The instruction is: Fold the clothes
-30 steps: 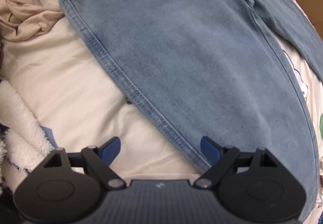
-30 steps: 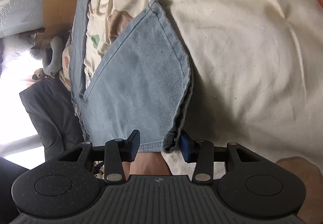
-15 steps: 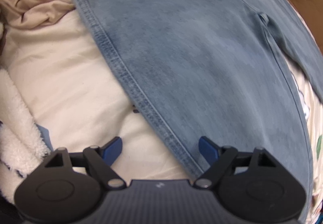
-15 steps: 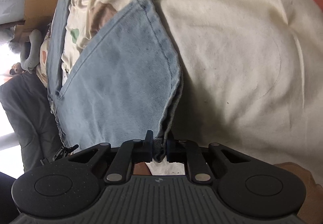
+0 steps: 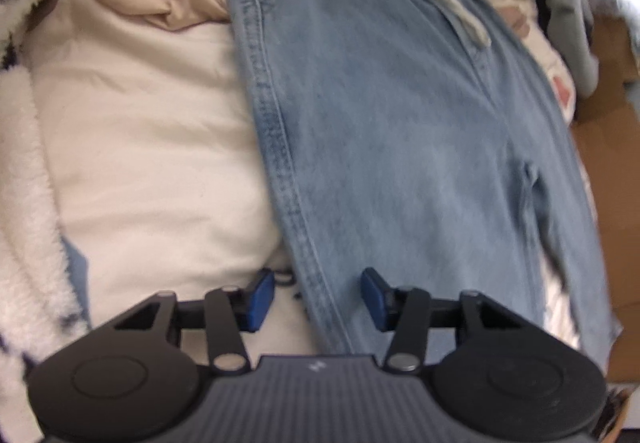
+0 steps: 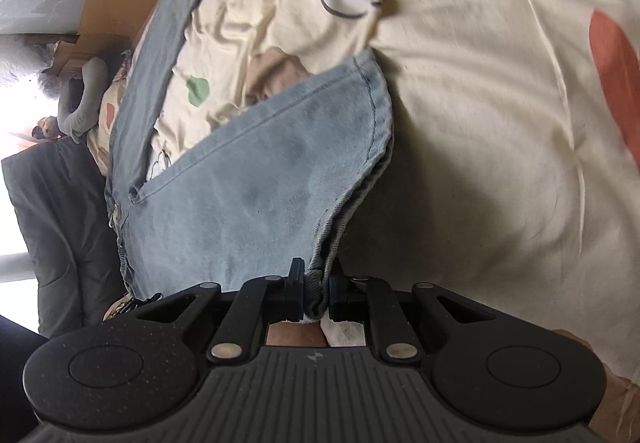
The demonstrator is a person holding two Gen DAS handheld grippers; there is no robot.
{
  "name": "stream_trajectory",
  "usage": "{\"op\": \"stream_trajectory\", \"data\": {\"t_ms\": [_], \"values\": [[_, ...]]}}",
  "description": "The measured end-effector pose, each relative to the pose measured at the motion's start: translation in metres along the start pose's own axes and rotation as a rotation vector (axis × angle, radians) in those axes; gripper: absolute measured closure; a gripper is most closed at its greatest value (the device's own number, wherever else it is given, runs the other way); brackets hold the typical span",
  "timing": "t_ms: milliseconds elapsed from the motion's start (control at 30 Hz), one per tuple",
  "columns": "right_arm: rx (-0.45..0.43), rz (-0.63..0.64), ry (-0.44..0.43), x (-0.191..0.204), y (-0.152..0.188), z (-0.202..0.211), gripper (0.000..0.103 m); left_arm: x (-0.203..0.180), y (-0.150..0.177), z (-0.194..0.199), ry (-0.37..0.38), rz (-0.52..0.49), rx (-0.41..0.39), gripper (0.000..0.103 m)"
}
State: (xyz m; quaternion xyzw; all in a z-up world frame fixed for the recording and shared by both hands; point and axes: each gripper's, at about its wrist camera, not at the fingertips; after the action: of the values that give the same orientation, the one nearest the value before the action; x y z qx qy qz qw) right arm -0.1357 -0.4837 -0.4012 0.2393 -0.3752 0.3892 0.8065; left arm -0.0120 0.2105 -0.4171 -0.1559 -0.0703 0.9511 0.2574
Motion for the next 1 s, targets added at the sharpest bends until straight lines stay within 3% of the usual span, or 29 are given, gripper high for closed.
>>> {"op": "stream_trajectory", "data": {"t_ms": [100, 233, 333, 633, 733, 1000], "values": [[-0.001, 0.014, 0.010, 0.009, -0.003, 0.006, 0.094, 0.010, -0.019, -0.005, 0.043, 0.032, -0.006, 0.056], [-0.011, 0.028, 0.020, 0.020, -0.008, 0.010, 0.094, 0.014, -0.019, -0.011, 0.097, 0.103, -0.027, 0.074], [-0.026, 0.030, 0.027, 0.024, -0.011, 0.013, 0.094, 0.031, -0.017, -0.006, 0.134, 0.161, -0.049, 0.076], [-0.080, 0.065, 0.044, 0.051, -0.019, 0.020, 0.094, 0.030, -0.064, -0.014, 0.152, 0.246, -0.109, 0.082], [-0.104, 0.081, 0.052, 0.062, -0.021, 0.024, 0.094, 0.031, -0.075, -0.017, 0.150, 0.262, -0.109, 0.088], [-0.173, 0.111, 0.050, 0.090, -0.037, 0.034, 0.094, 0.039, -0.091, -0.012, 0.168, 0.256, -0.115, 0.088]]}}
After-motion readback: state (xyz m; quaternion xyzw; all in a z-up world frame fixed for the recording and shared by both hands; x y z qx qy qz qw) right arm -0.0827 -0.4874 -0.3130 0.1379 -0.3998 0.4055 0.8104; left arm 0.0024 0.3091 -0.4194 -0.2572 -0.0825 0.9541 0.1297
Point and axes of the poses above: each gripper's, at about its wrist camera, not at the fingertips, and z roughly against the way its jaws point, x to its left, y to its underside, and after that the axes turned 11 degrees about -y, right-handed
